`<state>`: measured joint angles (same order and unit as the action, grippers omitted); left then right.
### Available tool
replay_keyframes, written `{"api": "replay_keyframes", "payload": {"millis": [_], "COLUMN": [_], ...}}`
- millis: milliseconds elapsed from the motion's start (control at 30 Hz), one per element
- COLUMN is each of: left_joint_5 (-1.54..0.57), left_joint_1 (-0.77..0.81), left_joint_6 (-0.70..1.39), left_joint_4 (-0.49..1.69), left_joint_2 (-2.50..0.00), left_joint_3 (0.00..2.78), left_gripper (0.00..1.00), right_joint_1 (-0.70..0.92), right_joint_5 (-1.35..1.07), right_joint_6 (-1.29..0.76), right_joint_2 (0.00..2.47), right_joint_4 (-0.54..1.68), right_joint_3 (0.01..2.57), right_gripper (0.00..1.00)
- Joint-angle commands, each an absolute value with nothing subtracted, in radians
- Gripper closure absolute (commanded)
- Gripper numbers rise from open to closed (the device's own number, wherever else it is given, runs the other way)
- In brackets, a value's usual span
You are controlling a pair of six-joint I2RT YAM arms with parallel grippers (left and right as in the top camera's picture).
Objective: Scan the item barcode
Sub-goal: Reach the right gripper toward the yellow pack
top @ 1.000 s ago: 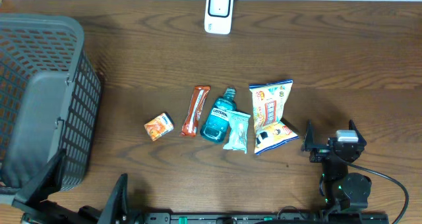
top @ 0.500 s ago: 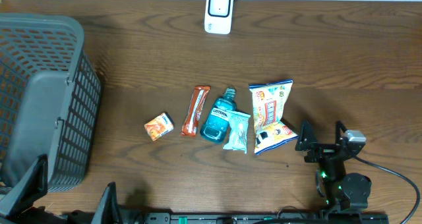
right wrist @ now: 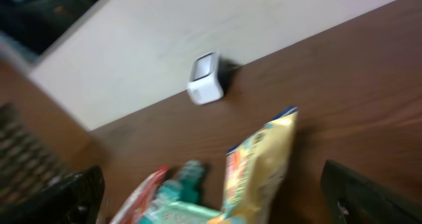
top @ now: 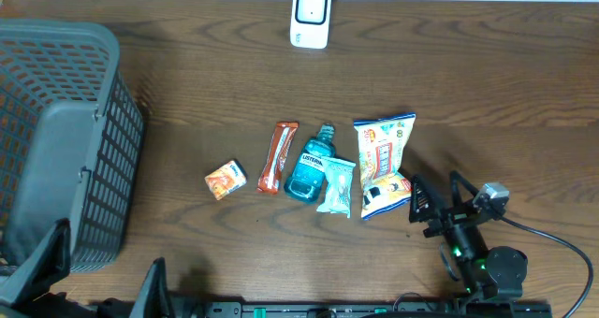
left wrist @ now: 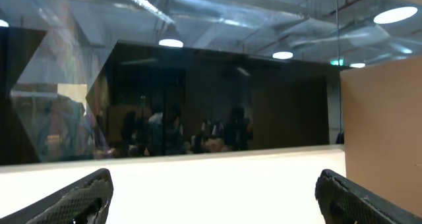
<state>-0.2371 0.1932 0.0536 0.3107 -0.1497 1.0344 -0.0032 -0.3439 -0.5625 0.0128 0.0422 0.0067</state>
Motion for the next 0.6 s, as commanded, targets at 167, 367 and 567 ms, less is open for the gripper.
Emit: {"api": "replay_keyframes", "payload": {"millis": [167,367,567], "left_joint_5": [-0.235,-0.215,-0.164], "left_joint_1": [0.19,0.186,0.185], "left_joint_6": [0.065,0.061,0.061], "left_joint_4": [0.37,0.38,0.38], "left_joint_2": [-0.021,-0.002,-0.002], "left_joint_3": [1.017,0.995,0.957], "left_gripper": [0.02,0.02,0.02], "right_joint_1": [0.0,0.0,0.0], "right_joint_5": [-0.624,-0.684,-0.777], "right_joint_6": [-0.679,-0.733,-0.657], "right_joint_2": [0.013,0.013,0.013], "right_joint_4": [0.044,0.043,0.045], "right_joint_3": [0.006,0.006,0.006], "right_gripper": [0.01,0.01,0.01]}}
